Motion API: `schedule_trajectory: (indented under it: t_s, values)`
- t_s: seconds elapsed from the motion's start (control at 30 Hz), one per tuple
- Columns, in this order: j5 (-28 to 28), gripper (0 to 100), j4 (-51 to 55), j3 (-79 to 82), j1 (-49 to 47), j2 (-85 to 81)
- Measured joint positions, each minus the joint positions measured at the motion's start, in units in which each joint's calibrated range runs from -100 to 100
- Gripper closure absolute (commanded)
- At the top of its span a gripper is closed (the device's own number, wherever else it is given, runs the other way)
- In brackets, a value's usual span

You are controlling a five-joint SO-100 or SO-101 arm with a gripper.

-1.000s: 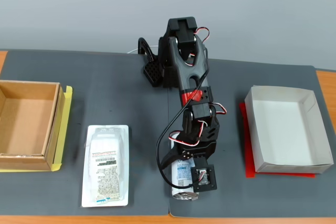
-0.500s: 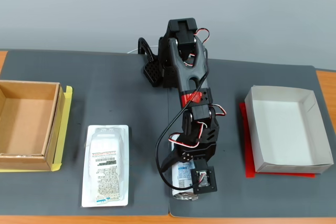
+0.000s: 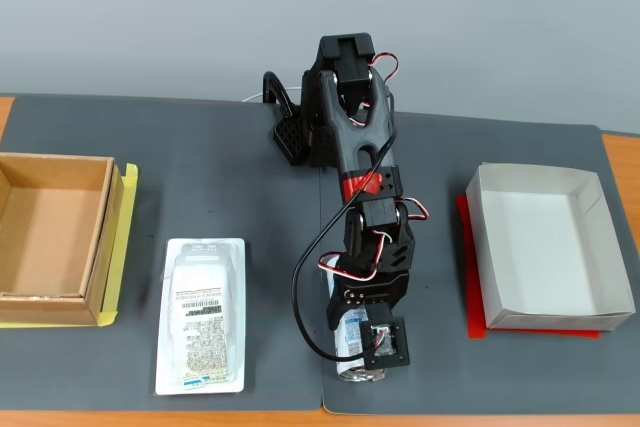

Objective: Pick the can and put it in the brown box

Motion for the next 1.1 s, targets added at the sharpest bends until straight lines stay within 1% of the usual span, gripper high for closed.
schedule_trajectory:
  t_s: [0.13,0.33,0.43,0.57,0.7,0.87,1.1]
  values:
    - [0.0,91,3.55,-2.27,0.0,0.08]
    - [3.13,91,14.1,-10.52,0.52,-3.63]
    - [6.3,91,18.77,-15.96,2.14,-7.69]
    - [12.01,91,23.7,-21.76,5.47,-14.2]
    - [18.9,91,25.61,-24.21,11.46,-20.37]
    - [27.99,91,26.12,-24.3,22.54,-24.68]
    - [41.66,91,26.12,-24.3,40.13,-25.02]
